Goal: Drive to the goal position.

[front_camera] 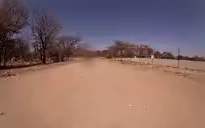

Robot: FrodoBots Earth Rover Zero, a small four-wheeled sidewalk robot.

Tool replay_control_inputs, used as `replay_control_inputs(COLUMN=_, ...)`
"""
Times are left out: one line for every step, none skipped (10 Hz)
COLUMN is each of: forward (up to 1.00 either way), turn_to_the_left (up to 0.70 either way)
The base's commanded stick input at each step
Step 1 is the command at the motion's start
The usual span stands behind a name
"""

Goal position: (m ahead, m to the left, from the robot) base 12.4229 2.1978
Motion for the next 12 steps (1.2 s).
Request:
replay_control_inputs(forward=1.0, turn_to_the_left=0.0)
replay_control_inputs(forward=1.0, turn_to_the_left=0.0)
replay_control_inputs(forward=1.0, turn_to_the_left=0.0)
replay_control_inputs(forward=1.0, turn_to_the_left=0.0)
replay_control_inputs(forward=1.0, turn_to_the_left=0.0)
replay_control_inputs(forward=1.0, turn_to_the_left=0.0)
replay_control_inputs(forward=1.0, turn_to_the_left=0.0)
replay_control_inputs(forward=1.0, turn_to_the_left=0.0)
replay_control_inputs(forward=1.0, turn_to_the_left=0.0)
replay_control_inputs(forward=1.0, turn_to_the_left=0.0)
replay_control_inputs(forward=1.0, turn_to_the_left=0.0)
replay_control_inputs(forward=1.0, turn_to_the_left=0.0)
